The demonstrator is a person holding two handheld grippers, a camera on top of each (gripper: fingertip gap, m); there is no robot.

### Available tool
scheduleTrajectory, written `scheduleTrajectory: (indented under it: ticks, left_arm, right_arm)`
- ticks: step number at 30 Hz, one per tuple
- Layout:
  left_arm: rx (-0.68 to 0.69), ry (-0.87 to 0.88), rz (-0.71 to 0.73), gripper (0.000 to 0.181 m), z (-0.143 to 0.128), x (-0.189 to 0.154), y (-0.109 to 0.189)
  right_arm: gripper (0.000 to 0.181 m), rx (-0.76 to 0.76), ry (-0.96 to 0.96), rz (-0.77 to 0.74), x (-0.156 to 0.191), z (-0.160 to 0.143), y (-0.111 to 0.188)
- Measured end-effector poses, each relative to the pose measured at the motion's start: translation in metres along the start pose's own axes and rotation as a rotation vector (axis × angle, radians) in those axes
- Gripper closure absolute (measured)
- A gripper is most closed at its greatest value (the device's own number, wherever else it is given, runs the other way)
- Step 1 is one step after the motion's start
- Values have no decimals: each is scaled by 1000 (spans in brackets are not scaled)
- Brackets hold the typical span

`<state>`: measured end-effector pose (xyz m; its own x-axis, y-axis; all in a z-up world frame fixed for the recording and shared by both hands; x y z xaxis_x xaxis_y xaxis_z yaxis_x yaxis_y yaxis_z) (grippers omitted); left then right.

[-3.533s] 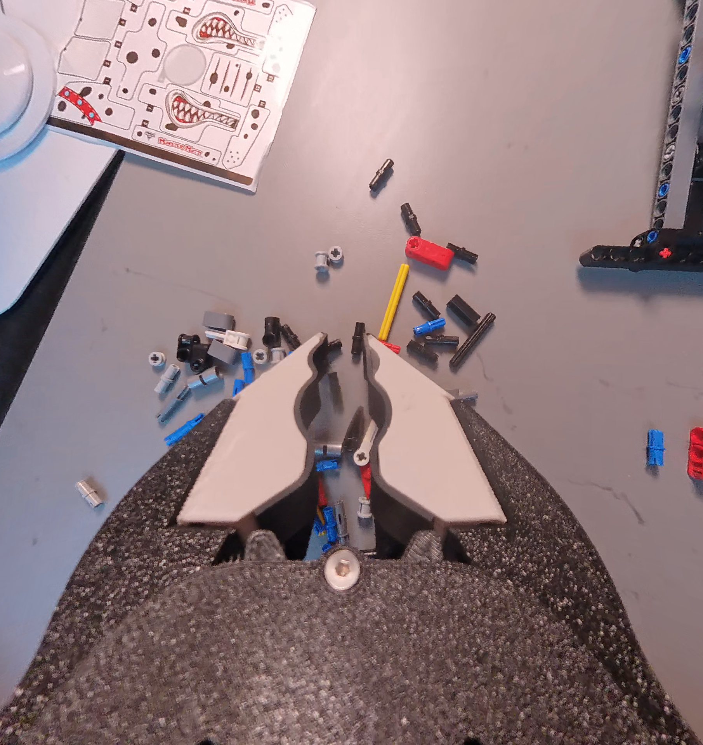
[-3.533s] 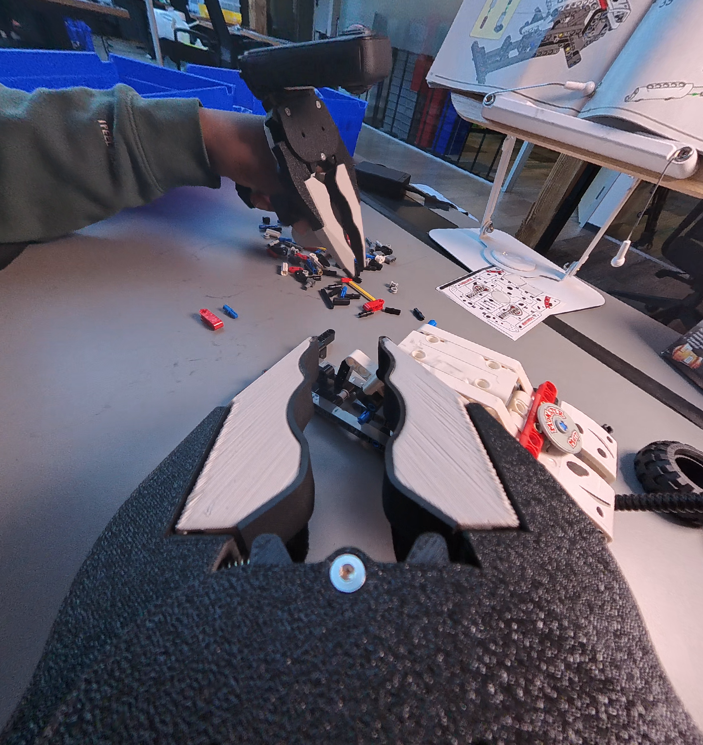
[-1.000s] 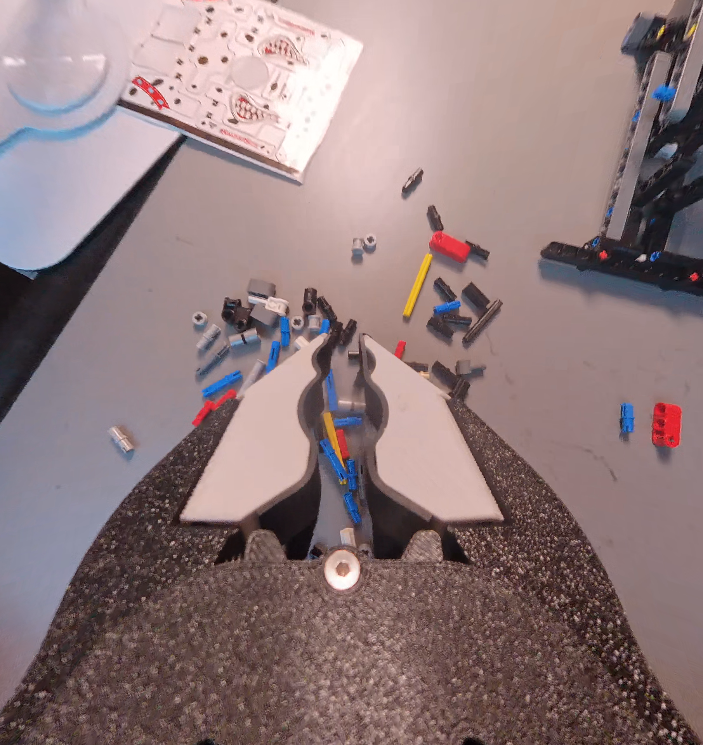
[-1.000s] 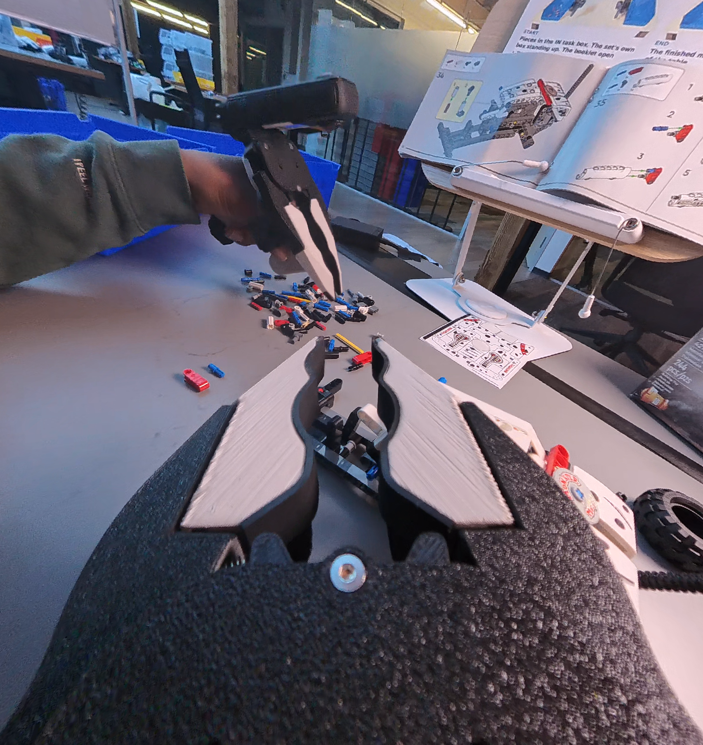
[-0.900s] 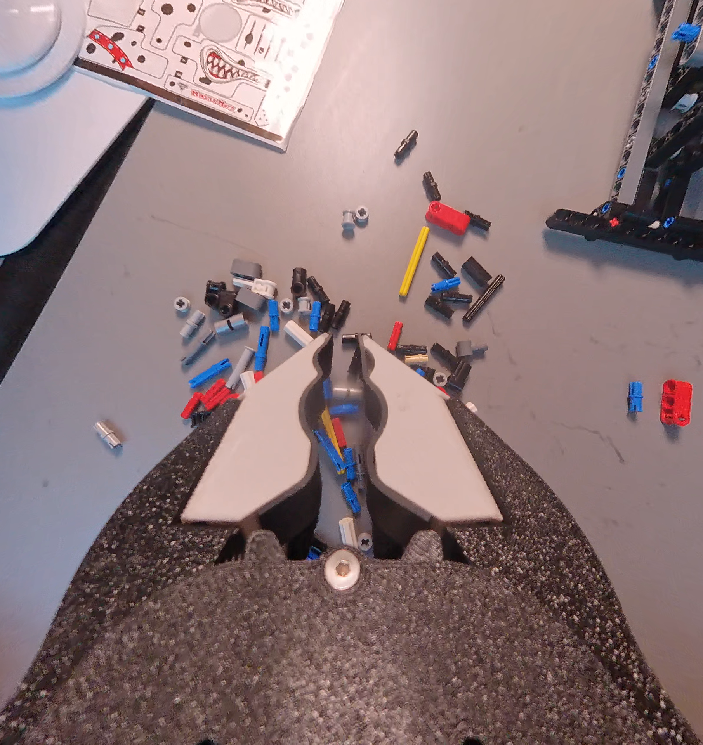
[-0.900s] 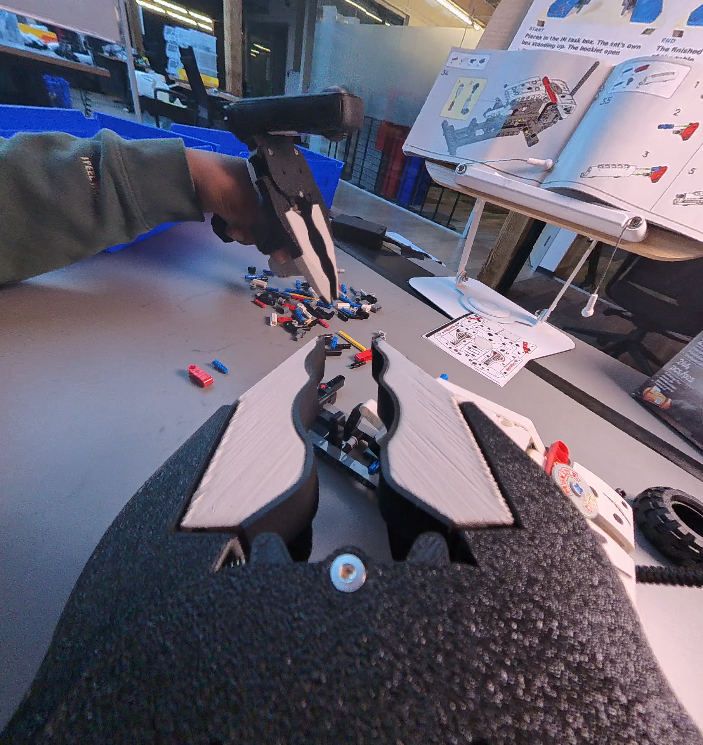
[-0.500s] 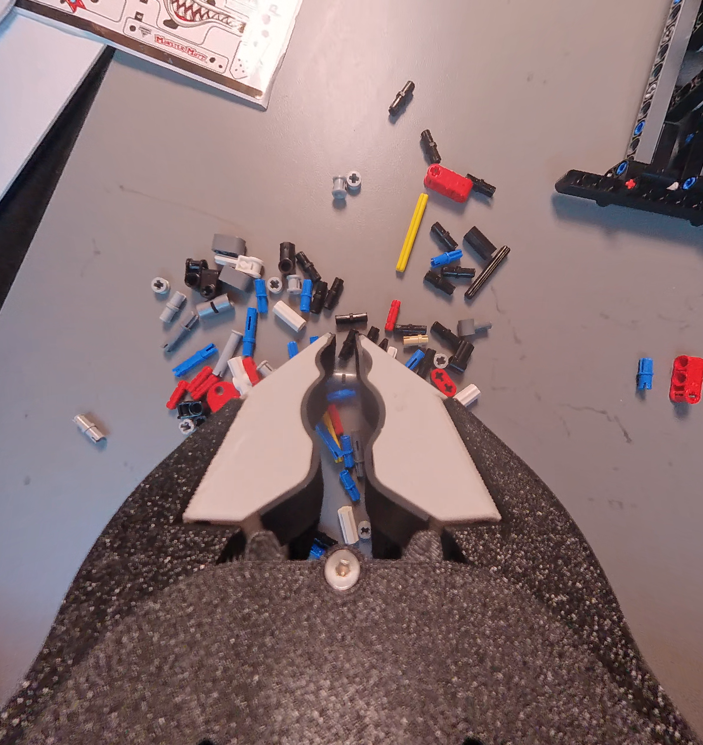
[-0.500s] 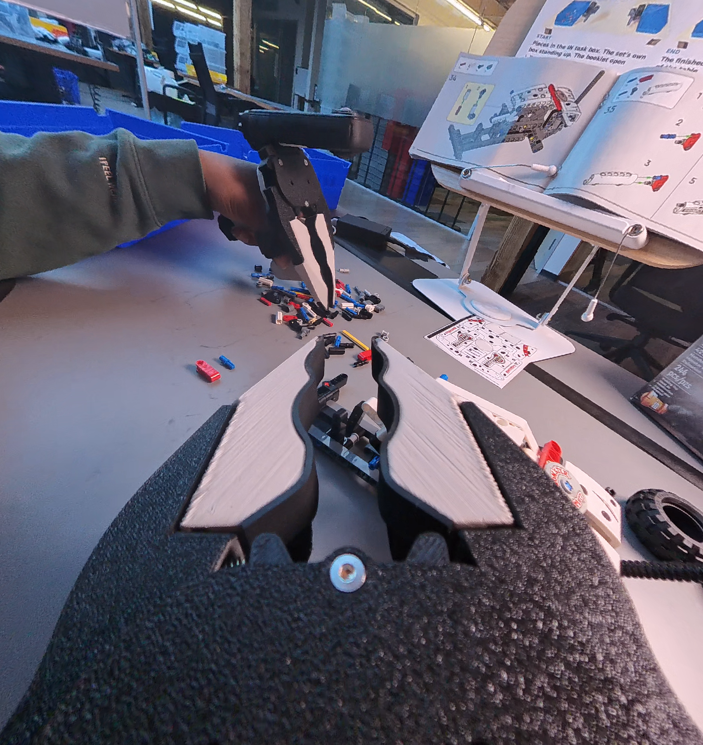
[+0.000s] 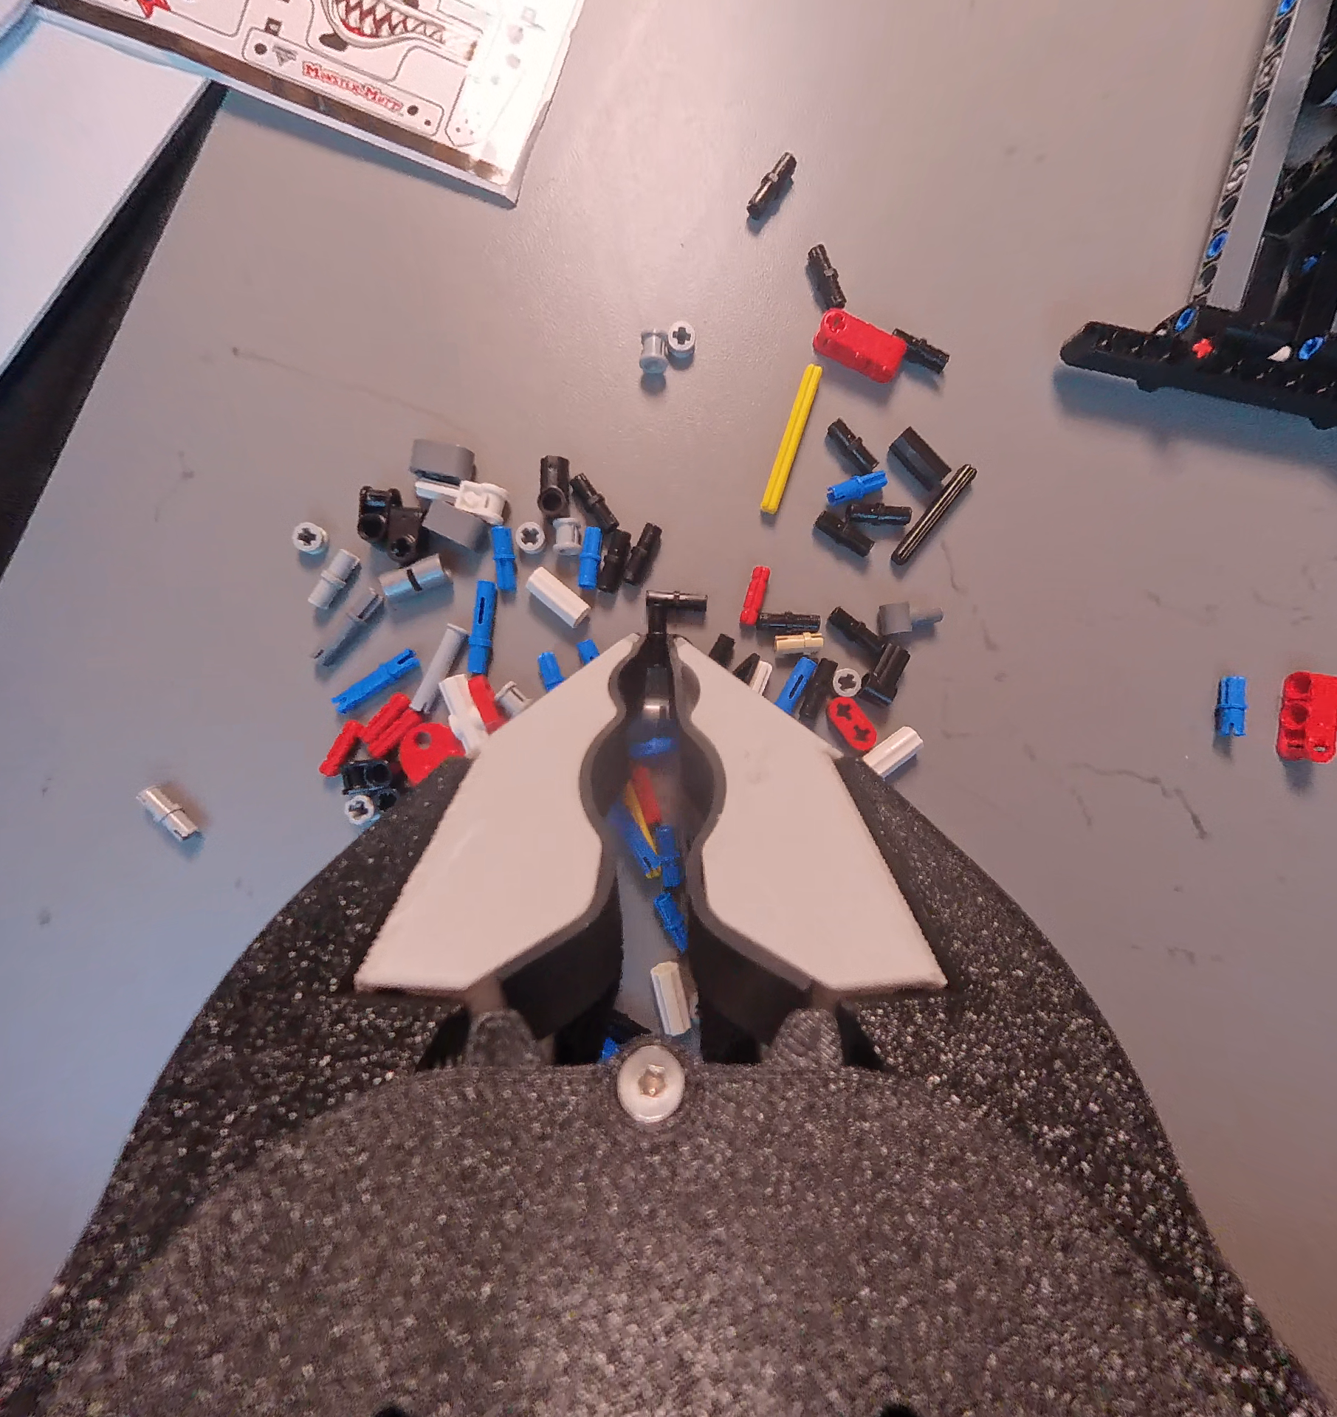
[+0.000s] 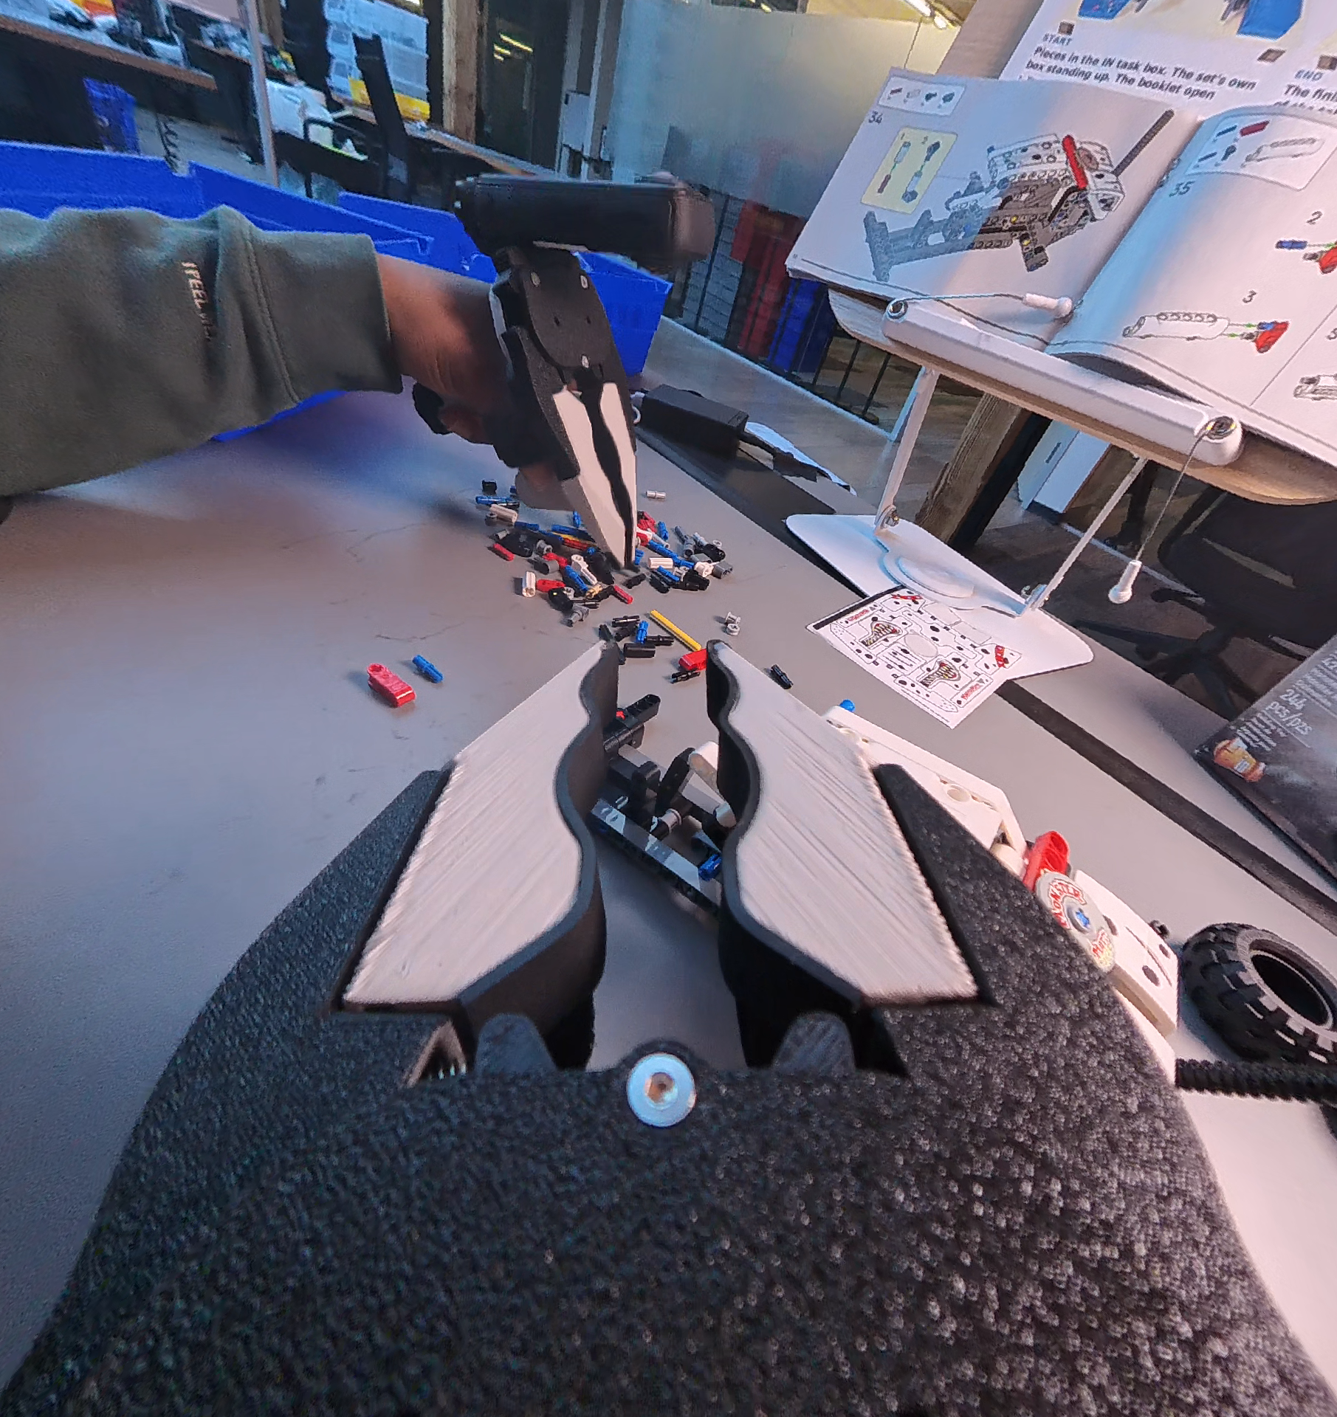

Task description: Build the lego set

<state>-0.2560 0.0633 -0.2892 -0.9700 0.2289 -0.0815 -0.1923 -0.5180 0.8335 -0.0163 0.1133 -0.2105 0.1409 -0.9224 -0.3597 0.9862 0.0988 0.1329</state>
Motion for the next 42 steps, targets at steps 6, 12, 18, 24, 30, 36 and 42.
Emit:
scheduleTrajectory:
  ticks: [6,12,18,24,30,36,42]
  left_arm:
    - [-68,-50,-132,177,18,-39,31]
    - [-73,-82,-212,176,6,-100,22]
    - [-24,-37,-210,176,-35,-130,8]
    - [-44,-28,-193,174,-43,-136,11]
    - [-80,-8,-184,166,-41,-130,17]
    - [-192,77,-180,157,-34,-113,29]
    - [-311,154,-64,157,-23,-85,27]
  right_arm:
    - [159,9,6,-25,-5,-1,0]
    - [159,38,18,-53,-11,-5,2]
    - [159,36,21,-53,-9,-4,1]
    - [159,45,35,-43,-5,-4,-1]
    - [159,47,45,-48,-4,-4,0]
    - [159,41,48,-40,-3,-2,0]
    - [159,38,49,-36,-3,-1,2]
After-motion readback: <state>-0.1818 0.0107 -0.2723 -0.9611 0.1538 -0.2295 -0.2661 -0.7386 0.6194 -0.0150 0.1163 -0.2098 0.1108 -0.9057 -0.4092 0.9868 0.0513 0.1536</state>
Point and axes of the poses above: each gripper's, where its closed fingertips meet, y back along the fingers, z out of its top, x = y × z across the jaws, the point moved 3 cm from there along y, back along the fingers, and after that the axes turned 7 degrees about y, right-handed, at the moved point
